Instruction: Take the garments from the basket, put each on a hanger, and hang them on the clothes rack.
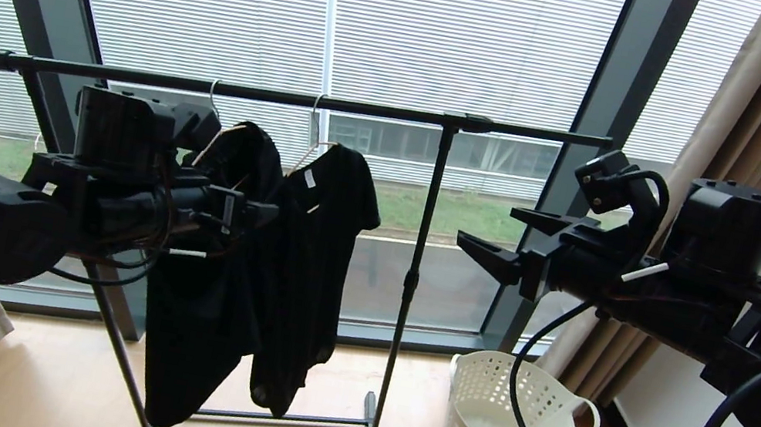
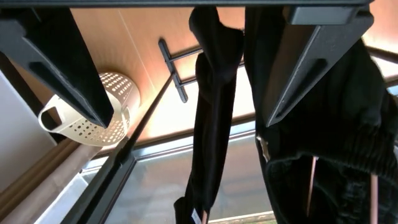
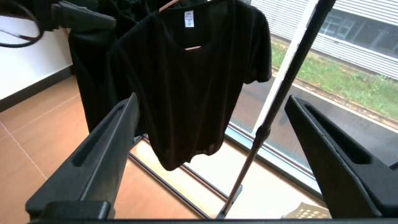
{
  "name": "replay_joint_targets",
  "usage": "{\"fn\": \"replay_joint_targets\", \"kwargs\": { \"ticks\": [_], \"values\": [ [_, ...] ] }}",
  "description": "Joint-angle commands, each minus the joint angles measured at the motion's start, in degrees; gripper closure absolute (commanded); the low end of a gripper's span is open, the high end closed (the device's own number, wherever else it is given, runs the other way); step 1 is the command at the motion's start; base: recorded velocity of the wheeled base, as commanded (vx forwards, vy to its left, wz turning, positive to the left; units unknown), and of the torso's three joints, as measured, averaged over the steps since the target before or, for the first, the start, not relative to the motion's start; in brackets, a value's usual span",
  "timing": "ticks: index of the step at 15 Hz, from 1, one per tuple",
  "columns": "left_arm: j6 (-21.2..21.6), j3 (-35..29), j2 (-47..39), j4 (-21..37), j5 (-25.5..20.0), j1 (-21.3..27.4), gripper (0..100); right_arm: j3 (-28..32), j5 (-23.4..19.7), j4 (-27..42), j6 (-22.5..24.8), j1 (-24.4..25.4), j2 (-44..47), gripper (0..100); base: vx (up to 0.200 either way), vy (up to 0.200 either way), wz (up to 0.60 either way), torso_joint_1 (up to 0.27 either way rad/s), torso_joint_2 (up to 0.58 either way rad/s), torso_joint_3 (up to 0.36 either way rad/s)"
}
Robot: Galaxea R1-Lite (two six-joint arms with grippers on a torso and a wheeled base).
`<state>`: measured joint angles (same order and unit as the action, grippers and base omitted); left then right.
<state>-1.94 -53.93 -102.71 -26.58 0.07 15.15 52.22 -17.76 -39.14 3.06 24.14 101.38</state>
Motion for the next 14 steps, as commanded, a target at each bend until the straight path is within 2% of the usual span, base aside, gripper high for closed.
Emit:
{"fn": "replay_joint_targets", "kwargs": {
  "ticks": [1, 3, 6, 7, 8, 10, 11, 14],
  "values": [
    [0.3, 7.2, 6.6, -0.1, 0.0, 1.2, 0, -0.6, -0.1, -0.1, 0.1, 0.1, -0.7, 0, 0.000, 0.000, 0.00, 0.000, 0.00, 0.000],
    [0.4, 12.7, 9.8, -1.5, 0.0, 2.2, 0, -1.4, 0.0, -0.1, 0.1, 0.3, -1.8, 0, 0.000, 0.000, 0.00, 0.000, 0.00, 0.000],
    [0.3, 19.4, 13.8, -7.4, 0.1, 2.7, 0, -2.5, 0.0, -0.1, 0.5, 0.5, -3.0, 0, 0.000, 0.000, 0.00, 0.000, 0.00, 0.000],
    [0.4, 23.9, 17.6, -9.4, 0.2, 2.7, 0, -3.3, 1.0, 0.2, 1.5, 1.4, -4.4, 0, 0.000, 0.000, 0.00, 0.000, 0.00, 0.000],
    [0.5, 25.4, 18.9, -9.4, 0.2, 2.7, 0, -4.1, 1.9, 0.4, 1.5, 1.7, -5.4, 0, 0.000, 0.000, 0.00, 0.000, 0.00, 0.000],
    [0.5, 34.2, 28.9, -9.1, -0.1, 2.4, 0, -12.1, 9.2, 0.5, 1.7, 4.5, -11.7, 0, 0.000, 0.000, 0.00, 0.000, 0.00, 0.000],
    [0.4, 37.4, 31.8, -9.1, -0.1, 2.2, 0, -15.7, 11.4, 0.4, 1.7, 5.2, -14.7, 0, 0.000, 0.000, 0.00, 0.000, 0.00, 0.000],
    [0.4, 48.2, 40.9, -9.1, -0.1, 1.1, 0, -28.1, 14.7, 0.3, 1.6, 6.4, -23.6, 0, 0.000, 0.000, 0.00, 0.000, 0.00, 0.000]
  ]
}}
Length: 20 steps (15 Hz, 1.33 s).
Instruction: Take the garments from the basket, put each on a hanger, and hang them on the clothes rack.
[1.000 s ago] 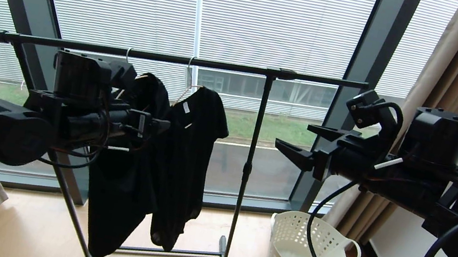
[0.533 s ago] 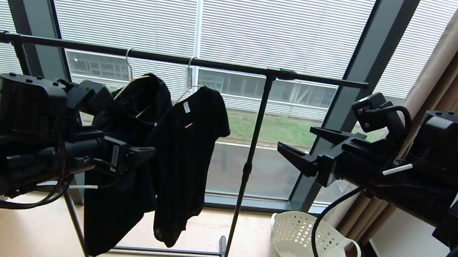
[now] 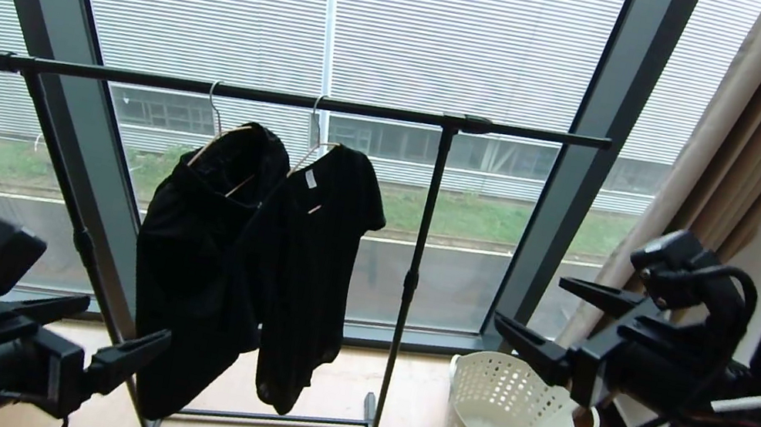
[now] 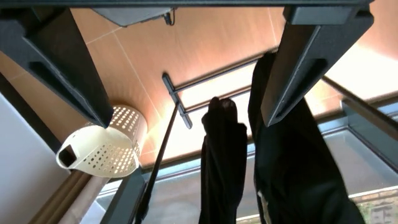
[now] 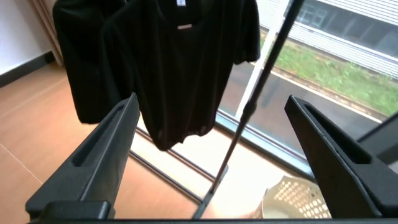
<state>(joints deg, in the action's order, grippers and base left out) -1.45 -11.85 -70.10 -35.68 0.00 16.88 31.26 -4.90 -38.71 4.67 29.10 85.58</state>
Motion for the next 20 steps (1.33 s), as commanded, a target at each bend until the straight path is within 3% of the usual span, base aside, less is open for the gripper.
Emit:
{"fn": "replay_joint_targets", "kwargs": {
  "ticks": [1, 3, 5, 6, 8, 10, 13, 14, 15, 17, 18, 20],
  "values": [
    [0.0, 8.9, 10.9, 0.0, -0.1, -0.5, 0, -10.9, 3.8, -0.2, -0.1, 2.4, -10.4, 0, 0.000, 0.000, 0.00, 0.000, 0.00, 0.000],
    [0.0, 11.8, 16.6, 0.5, -2.3, -0.5, 0, -17.5, 4.8, -0.1, -0.1, 2.6, -16.8, 0, 0.000, 0.000, 0.00, 0.000, 0.00, 0.000],
    [0.0, 11.8, 24.3, 8.9, -4.7, -0.6, 0, -23.3, 5.2, 0.0, -0.1, 4.6, -21.2, 0, 0.000, 0.000, 0.00, 0.000, 0.00, 0.000],
    [0.4, 11.8, 32.6, 17.8, -5.8, 0.1, 0, -28.4, 7.4, 0.0, 0.0, 6.1, -24.8, 0, 0.000, 0.000, 0.00, 0.000, 0.00, 0.000],
    [1.4, 11.8, 45.2, 31.6, -6.0, 1.7, 0, -31.3, 12.2, 1.0, -0.1, 6.6, -30.2, 0, 0.000, 0.000, 0.00, 0.000, 0.00, 0.000],
    [1.5, 10.2, 52.5, 39.6, -4.3, 1.4, 0, -31.3, 15.7, 7.2, 0.1, 6.6, -36.1, 0, 0.000, 0.000, 0.00, 0.000, 0.00, 0.000],
    [1.4, 10.1, 54.5, 40.3, 3.6, -0.3, 0, -31.3, 19.1, 18.3, 0.0, 6.3, -45.1, 0, 0.000, 0.000, 0.00, 0.000, 0.00, 0.000],
    [1.5, 10.1, 55.2, 40.4, 4.1, -2.1, 0, -31.3, 20.3, 20.9, 0.0, 5.9, -47.9, 0, 0.000, 0.000, 0.00, 0.000, 0.00, 0.000],
    [2.5, 9.9, 55.3, 40.5, 5.0, -7.9, 0, -31.3, 22.8, 23.9, 0.1, 4.0, -53.5, 0, 0.000, 0.000, 0.00, 0.000, 0.00, 0.000],
    [5.8, 9.9, 58.3, 40.3, 4.5, -14.8, 0, -31.3, 23.3, 30.2, 0.2, -1.1, -60.6, 0, 0.000, 0.000, 0.00, 0.000, 0.00, 0.000],
    [5.8, 9.9, 58.3, 40.3, 4.5, -14.8, 0, -31.3, 23.3, 30.2, 0.2, -1.1, -60.6, 0, 0.000, 0.000, 0.00, 0.000, 0.00, 0.000],
    [5.4, 10.2, 66.6, 40.3, 1.9, -14.4, 0, -30.7, 23.3, 37.7, 0.3, -9.5, -70.6, 0, 0.000, 0.000, 0.00, 0.000, 0.00, 0.000]
  ]
}}
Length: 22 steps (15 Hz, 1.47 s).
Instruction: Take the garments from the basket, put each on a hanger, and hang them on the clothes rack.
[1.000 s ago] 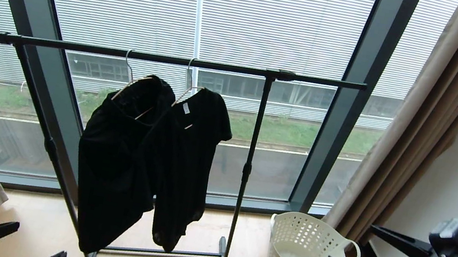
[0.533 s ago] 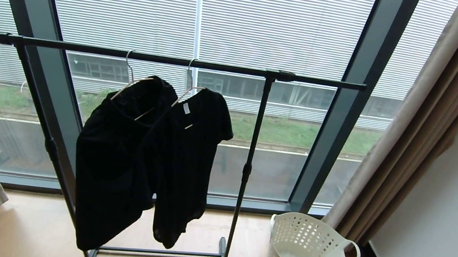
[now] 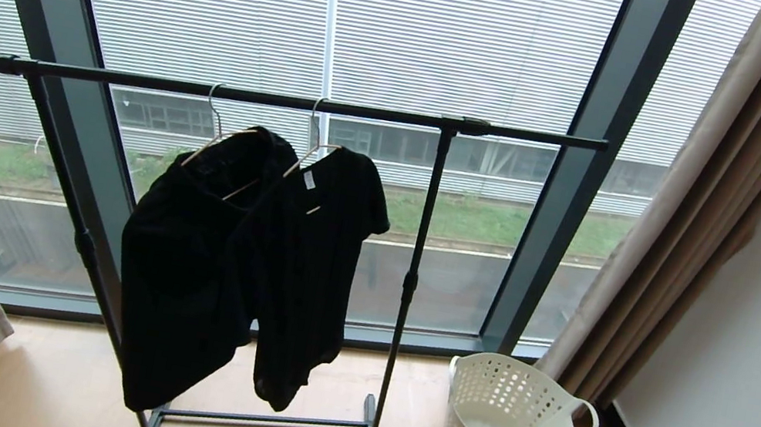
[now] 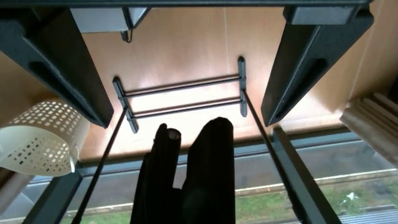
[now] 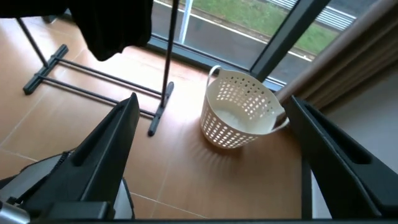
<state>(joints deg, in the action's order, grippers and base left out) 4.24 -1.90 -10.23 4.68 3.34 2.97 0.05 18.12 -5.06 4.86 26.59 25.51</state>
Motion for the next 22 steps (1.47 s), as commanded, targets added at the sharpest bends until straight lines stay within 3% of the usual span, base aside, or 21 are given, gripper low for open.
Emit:
{"fn": "replay_joint_targets", "kwargs": {
  "ticks": [1, 8, 11, 12, 13, 14, 22],
  "values": [
    [-0.7, 0.2, 6.9, -0.1, -1.4, -0.9, 0, 0.5, 0.3, 4.0, 0.1, -10.9, -11.9, 0, 0.000, 0.000, 0.00, 0.000, 0.00, 0.000],
    [-1.0, 0.2, 10.2, 0.0, -1.1, -3.1, 0, 0.5, 0.1, 4.4, -0.6, -25.8, -23.5, 0, 0.000, 0.000, 0.00, 0.000, 0.00, 0.000],
    [-1.1, 0.2, 10.2, -0.1, -1.4, -3.1, 0, 0.3, -0.3, 4.2, -2.7, -26.1, -25.4, 0, 0.000, 0.000, 0.00, 0.000, 0.00, 0.000],
    [-1.2, 0.2, 10.2, -0.1, -1.2, -3.1, 0, 0.1, -4.2, 4.4, -5.0, -26.1, -25.4, 0, 0.000, 0.000, 0.00, 0.000, 0.00, 0.000],
    [-2.0, 0.3, 10.2, -0.1, -1.1, -3.1, 0, 0.2, -11.1, 5.1, -7.1, -26.1, -25.4, 0, 0.000, 0.000, 0.00, 0.000, 0.00, 0.000],
    [-3.5, 0.2, 10.2, -0.2, -1.3, -3.1, 0, 0.6, -13.5, 6.2, -6.7, -26.1, -25.4, 0, 0.000, 0.000, 0.00, 0.000, 0.00, 0.000],
    [-4.9, 0.2, 10.2, -0.3, -1.2, -3.1, 0, 0.6, -13.5, 6.3, -6.9, -26.1, -25.5, 0, 0.000, 0.000, 0.00, 0.000, 0.00, 0.000]
  ]
}}
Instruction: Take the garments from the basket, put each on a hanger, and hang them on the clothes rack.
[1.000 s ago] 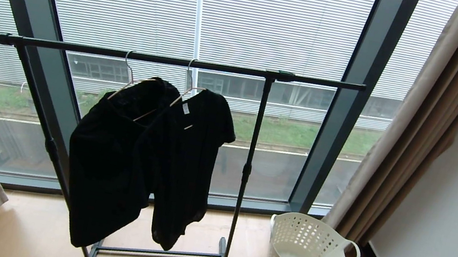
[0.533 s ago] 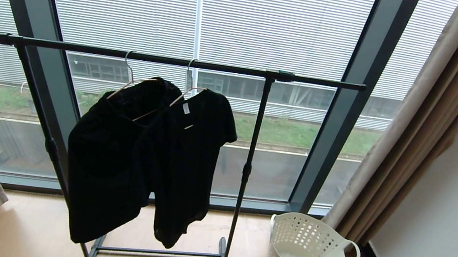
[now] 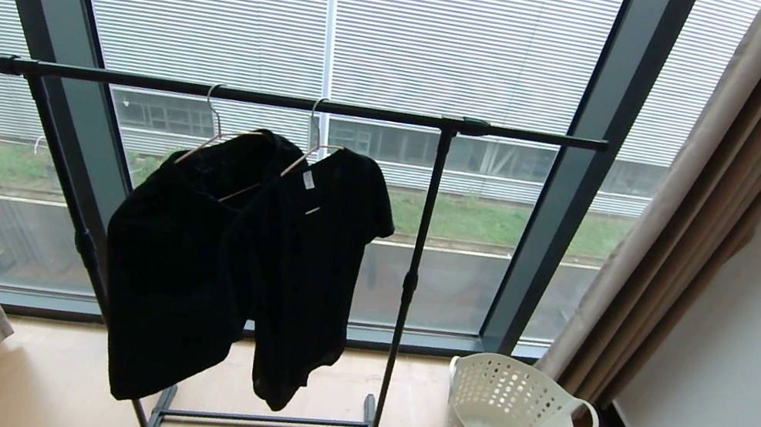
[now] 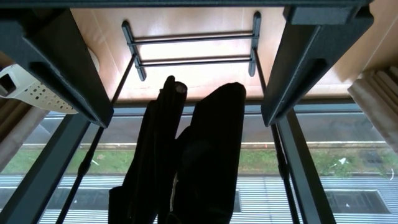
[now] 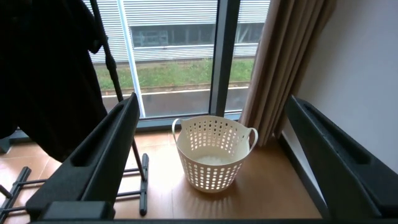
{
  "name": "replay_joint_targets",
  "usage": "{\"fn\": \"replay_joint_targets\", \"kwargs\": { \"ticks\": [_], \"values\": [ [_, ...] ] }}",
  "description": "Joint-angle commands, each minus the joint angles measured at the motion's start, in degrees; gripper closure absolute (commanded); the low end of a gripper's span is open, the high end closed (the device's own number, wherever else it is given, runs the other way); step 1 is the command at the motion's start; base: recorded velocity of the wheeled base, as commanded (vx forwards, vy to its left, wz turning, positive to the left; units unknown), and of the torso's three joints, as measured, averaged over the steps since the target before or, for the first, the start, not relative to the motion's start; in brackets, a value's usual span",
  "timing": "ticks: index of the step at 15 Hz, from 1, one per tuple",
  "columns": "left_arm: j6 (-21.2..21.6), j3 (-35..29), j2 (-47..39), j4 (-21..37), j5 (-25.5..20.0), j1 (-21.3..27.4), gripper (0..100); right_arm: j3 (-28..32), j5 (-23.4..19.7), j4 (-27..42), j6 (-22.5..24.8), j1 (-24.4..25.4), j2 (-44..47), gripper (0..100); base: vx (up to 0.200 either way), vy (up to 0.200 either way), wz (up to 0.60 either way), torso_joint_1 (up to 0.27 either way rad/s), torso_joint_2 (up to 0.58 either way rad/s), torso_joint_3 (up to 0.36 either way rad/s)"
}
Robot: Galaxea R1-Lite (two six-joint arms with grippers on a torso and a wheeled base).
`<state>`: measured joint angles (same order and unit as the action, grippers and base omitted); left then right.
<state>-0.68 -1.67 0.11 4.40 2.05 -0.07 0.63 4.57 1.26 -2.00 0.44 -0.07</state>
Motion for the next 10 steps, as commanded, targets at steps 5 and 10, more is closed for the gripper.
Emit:
{"fn": "replay_joint_targets", "kwargs": {
  "ticks": [5, 10],
  "values": [
    [0.0, 0.0, -0.1, 0.0, 0.1, 0.0, 0, 0.1, 0.0, 0.0, 0.1, 0.0, 0.1, 0, 0.000, 0.000, 0.00, 0.000, 0.00, 0.000],
    [0.0, 0.0, -0.1, 0.0, 0.1, 0.0, 0, 0.1, 0.0, 0.0, 0.0, 0.0, 0.1, 0, 0.000, 0.000, 0.00, 0.000, 0.00, 0.000]
  ]
}}
